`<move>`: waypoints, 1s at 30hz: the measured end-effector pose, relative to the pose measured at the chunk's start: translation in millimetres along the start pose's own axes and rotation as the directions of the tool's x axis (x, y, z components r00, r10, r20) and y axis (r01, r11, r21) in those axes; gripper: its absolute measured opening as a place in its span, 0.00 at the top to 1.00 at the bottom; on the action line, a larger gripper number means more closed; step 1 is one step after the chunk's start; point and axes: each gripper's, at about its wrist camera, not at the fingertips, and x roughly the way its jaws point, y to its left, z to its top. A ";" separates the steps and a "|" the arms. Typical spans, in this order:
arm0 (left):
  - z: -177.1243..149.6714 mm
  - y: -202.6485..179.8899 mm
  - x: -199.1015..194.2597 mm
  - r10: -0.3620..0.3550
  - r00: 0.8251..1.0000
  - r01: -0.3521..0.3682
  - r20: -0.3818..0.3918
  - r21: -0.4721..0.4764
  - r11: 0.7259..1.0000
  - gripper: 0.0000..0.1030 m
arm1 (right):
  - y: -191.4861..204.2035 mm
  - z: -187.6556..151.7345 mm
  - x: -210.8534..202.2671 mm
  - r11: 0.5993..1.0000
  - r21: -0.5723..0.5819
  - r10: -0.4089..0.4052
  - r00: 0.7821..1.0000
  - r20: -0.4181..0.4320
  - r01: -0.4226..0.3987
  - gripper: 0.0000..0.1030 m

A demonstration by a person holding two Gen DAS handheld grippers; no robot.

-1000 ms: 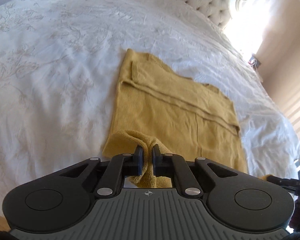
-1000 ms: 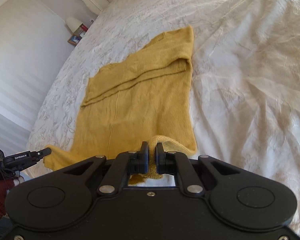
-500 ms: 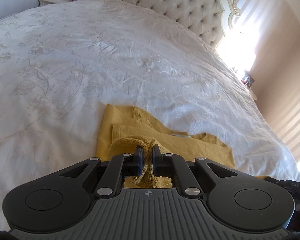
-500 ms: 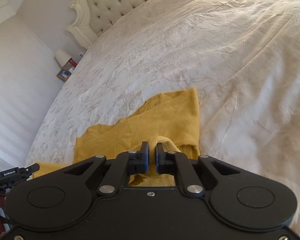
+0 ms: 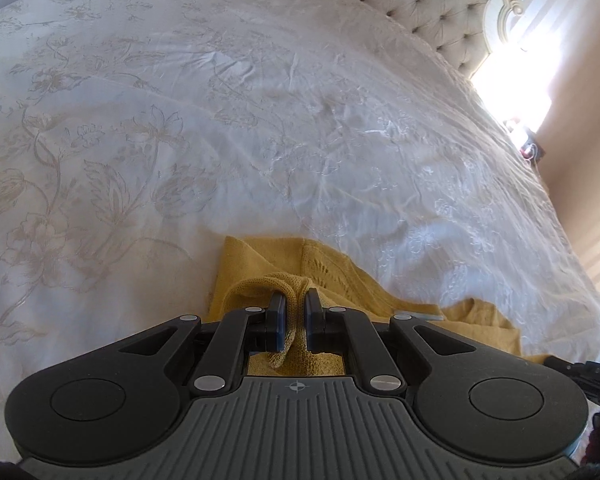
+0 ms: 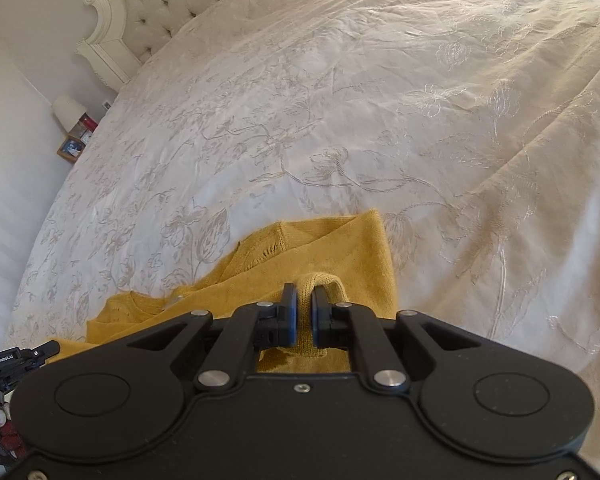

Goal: Fold small clothes
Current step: 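Fold the hem up toward the collar with both tools, release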

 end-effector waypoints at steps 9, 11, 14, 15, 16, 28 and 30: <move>9.9 18.1 35.3 0.078 0.997 -0.079 -0.020 -0.059 0.995 0.77 | -4.1 14.9 47.4 0.997 -0.020 -0.070 0.995 -0.077 0.069 0.79; 13.3 22.7 34.1 0.088 0.996 -0.088 0.000 -0.086 0.992 0.70 | -5.3 16.9 51.7 0.996 -0.010 -0.086 0.994 -0.075 0.085 0.76; 20.4 25.3 22.0 0.112 0.992 -0.107 0.054 -0.082 0.991 0.57 | -5.6 18.4 46.5 0.993 -0.009 -0.114 0.993 -0.024 0.114 0.47; 22.0 23.8 16.8 0.120 0.990 -0.115 0.068 -0.068 0.991 0.53 | -5.2 18.7 41.1 0.993 -0.009 -0.119 0.993 0.006 0.119 0.40; 23.2 20.9 11.1 0.125 0.989 -0.122 0.080 -0.045 0.992 0.51 | -3.6 18.8 35.3 0.992 -0.016 -0.121 0.992 0.031 0.122 0.35; -46.0 -55.0 6.1 0.003 0.995 0.023 -0.095 0.278 0.960 0.37 | 77.8 -42.5 12.4 0.914 -0.405 -0.017 0.998 -0.063 -0.010 0.34; -65.7 -60.5 14.5 0.007 0.988 0.041 -0.157 0.303 0.952 0.37 | 89.3 -54.7 22.4 0.891 -0.452 -0.006 0.994 -0.109 -0.044 0.34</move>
